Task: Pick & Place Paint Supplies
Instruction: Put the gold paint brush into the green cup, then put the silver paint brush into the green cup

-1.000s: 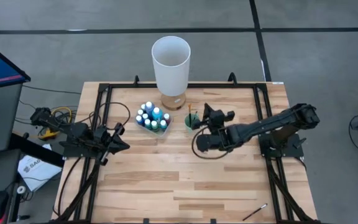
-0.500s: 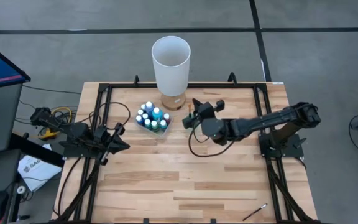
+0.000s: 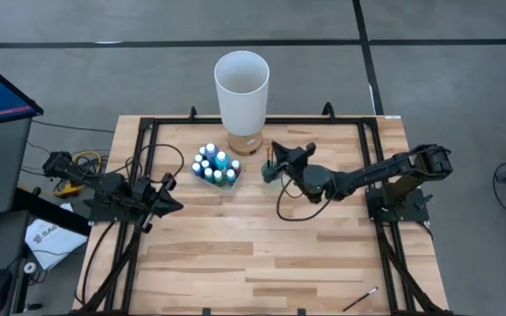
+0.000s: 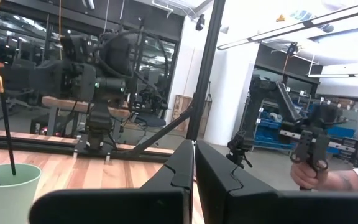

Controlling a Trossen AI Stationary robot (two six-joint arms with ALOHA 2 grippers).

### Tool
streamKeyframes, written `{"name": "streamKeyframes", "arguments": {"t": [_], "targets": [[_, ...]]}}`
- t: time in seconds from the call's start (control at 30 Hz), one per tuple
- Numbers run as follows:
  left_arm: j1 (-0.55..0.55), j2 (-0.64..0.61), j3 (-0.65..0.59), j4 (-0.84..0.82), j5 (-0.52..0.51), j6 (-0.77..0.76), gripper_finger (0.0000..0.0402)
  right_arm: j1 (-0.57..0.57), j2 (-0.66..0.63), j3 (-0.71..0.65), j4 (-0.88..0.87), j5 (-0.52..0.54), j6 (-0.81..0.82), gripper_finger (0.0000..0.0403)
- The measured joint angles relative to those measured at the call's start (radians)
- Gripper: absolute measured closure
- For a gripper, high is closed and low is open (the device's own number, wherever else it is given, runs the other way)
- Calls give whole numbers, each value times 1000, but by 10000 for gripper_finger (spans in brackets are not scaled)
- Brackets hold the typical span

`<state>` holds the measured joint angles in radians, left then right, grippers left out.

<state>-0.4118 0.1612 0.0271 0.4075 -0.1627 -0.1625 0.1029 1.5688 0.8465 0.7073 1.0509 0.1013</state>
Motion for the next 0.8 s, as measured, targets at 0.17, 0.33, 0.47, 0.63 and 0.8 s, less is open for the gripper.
{"name": "streamKeyframes", "arguments": {"t": [0.17,0.33,0.47,0.63,0.8], "targets": [[0,0,0,3,0,0,400,-14,0,-111,158,-34,4,403],[0,0,0,6,0,0,400,-15,1,-140,178,-34,4,401],[0,0,0,7,0,0,400,-14,1,-140,170,-34,3,383],[0,0,0,6,0,0,400,-14,1,-140,161,-34,-9,321],[0,0,0,6,0,0,400,29,-10,-121,139,-32,-115,233]]}}
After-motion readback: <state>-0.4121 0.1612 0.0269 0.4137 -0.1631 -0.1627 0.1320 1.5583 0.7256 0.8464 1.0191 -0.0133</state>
